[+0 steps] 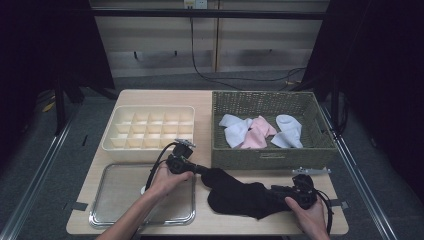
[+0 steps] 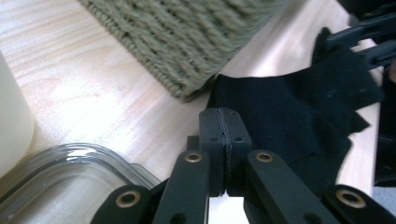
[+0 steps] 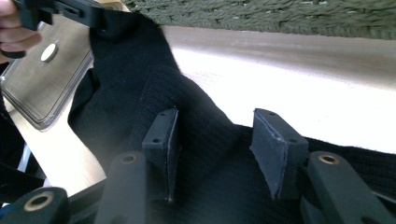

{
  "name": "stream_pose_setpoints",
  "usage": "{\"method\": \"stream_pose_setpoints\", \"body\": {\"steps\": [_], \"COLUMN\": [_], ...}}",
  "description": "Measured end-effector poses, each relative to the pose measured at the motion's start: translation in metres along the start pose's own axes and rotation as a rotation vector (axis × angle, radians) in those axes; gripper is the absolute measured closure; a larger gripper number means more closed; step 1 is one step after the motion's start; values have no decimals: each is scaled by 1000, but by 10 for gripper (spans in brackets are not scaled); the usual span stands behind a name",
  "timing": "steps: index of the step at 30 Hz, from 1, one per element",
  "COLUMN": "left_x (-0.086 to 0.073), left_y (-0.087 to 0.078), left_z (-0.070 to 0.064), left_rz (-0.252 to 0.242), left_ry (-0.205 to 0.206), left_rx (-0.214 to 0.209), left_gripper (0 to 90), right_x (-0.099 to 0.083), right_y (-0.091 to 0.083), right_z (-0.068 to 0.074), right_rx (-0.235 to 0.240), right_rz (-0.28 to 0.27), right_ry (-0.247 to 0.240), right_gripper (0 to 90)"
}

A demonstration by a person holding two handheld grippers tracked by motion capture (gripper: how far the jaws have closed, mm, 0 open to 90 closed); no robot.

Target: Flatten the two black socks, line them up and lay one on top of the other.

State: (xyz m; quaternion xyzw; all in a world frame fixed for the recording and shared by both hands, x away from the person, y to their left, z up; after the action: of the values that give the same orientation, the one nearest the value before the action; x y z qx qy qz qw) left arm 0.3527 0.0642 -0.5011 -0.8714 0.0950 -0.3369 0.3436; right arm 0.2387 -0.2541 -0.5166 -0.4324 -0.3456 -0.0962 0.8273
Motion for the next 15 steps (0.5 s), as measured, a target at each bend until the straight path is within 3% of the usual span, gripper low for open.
{"method": "stream_pose_setpoints", "body": {"steps": [2,5,8,15], "left_x": [0,-1,2,2], "left_y": [-7,-22,-35,-41], "left_z": [-3,-7,-7,0], "left_rz": [-18,-35,-78,-92], "left_ry": [-11,13,-2,-24], "left_rx": [-12,-7,-32,-40], "left_gripper": [894,894,894,893], "right_x": [0,0,1,2], "right_y": [0,0,-1,5], "right_z": [0,0,0,2], "right_rx": [3,-3,-8,-10], "right_rz": [1,-2,-3,14], "right_ry": [-2,0,5,0], "right_gripper": [513,513,515,517]}}
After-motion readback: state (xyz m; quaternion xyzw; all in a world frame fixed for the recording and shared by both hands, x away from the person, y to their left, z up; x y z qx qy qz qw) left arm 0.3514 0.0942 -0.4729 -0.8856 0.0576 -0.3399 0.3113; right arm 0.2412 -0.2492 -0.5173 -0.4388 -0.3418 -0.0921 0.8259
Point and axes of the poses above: each handheld gripper's, and its own axes: y roughly forward along the jaws, x roughly out of its top, z roughly to its left, the point moved 4 cm from there along y, roughly forward along the jaws, and after that the axes turned 8 degrees about -y, right-handed, at the moved point
